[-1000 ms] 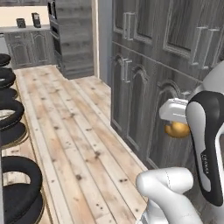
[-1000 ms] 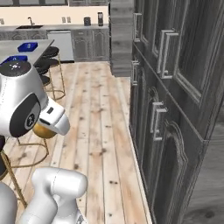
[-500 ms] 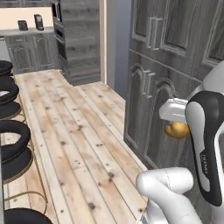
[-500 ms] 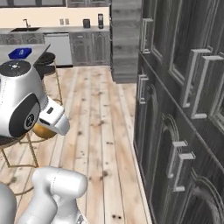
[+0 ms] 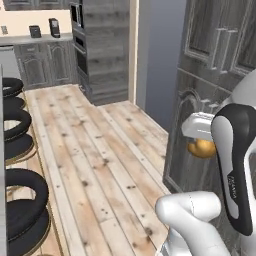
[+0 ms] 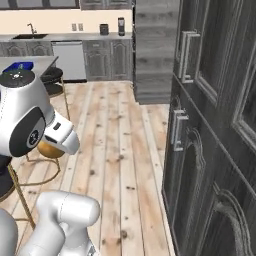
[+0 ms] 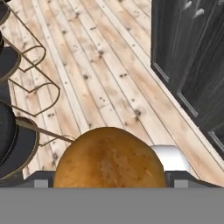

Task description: Gather the carrot and potato from the fridge and place them on a tray on the dining counter. Then gather the fish and chicken drumstick from the fridge and place them on the other tray.

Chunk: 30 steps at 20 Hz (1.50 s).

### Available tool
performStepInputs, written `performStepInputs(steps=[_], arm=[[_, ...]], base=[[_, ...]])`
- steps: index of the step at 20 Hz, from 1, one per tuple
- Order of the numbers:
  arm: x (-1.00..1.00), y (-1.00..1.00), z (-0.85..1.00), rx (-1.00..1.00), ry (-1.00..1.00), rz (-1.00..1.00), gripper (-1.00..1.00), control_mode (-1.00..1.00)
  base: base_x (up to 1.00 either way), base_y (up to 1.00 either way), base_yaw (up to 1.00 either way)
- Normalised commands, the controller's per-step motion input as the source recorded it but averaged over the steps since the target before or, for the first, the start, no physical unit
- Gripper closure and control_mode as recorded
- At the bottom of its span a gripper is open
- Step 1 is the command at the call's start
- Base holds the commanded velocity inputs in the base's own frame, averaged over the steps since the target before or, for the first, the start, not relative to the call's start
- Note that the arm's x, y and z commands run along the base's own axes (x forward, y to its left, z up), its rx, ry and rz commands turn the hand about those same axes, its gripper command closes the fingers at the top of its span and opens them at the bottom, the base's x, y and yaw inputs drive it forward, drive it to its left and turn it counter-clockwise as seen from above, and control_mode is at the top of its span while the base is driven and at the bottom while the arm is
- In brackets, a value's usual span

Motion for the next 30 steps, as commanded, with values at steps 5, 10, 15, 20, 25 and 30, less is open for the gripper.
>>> performStepInputs(steps=[5,10,15,20,25,30], arm=[[0.0,0.0,0.0,0.0,0.0,0.0,1.0,1.0],[0.0,0.0,0.0,0.0,0.0,0.0,1.0,1.0],[0.0,0.0,0.0,0.0,0.0,0.0,1.0,1.0],[0.0,0.0,0.0,0.0,0.0,0.0,1.0,1.0],[0.0,0.0,0.0,0.0,0.0,0.0,1.0,1.0],[0.0,0.0,0.0,0.0,0.0,0.0,1.0,1.0]], base=[[1.0,0.0,0.31],[1.0,0.0,0.34],[0.87,-0.06,0.35],[0.7,-0.07,0.39],[0.51,-0.05,0.44],[0.5,-0.02,0.49]])
